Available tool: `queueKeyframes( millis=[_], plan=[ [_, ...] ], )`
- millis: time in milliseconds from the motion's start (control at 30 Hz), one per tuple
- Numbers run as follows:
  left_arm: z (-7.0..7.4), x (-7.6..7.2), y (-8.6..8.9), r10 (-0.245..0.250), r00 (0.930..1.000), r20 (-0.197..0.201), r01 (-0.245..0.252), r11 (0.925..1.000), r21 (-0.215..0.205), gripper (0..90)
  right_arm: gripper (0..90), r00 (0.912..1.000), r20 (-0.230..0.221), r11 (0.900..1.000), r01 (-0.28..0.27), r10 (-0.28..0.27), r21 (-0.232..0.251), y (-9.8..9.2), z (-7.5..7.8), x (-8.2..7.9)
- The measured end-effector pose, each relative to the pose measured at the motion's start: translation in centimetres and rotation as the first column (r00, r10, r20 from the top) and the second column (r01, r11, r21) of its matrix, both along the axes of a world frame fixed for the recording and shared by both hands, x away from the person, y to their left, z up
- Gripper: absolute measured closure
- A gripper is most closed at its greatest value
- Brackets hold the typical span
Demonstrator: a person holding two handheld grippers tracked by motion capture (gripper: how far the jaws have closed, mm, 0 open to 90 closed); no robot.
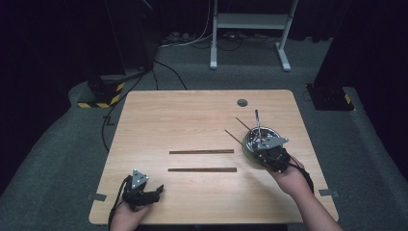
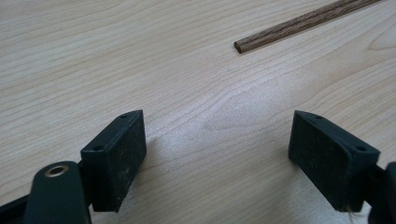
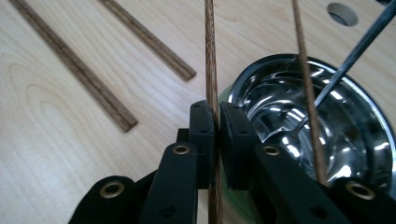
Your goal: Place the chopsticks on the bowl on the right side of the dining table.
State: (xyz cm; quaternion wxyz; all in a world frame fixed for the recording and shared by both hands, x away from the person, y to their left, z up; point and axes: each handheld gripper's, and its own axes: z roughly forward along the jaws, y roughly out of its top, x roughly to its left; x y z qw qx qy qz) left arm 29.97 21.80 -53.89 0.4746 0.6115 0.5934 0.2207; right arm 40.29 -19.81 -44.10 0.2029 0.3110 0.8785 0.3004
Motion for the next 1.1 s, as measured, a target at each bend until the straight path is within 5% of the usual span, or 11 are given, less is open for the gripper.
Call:
queueKeyframes(
  millis=[633,1100],
  plan=[
    [0.0,0.0,0.0,-0.001,1.0,0.0,0.001,1.0,0.0,19.0,83.1,0.9955,-0.011,0.996,0.094,-0.094,-0.006,-1.4,-0.3,4.0],
    [0.0,0.0,0.0,-0.001,1.0,-0.001,0.001,1.0,0.0,19.1,83.1,0.9929,-0.024,0.993,0.116,-0.117,-0.036,-1.3,-0.6,5.4]
  ],
)
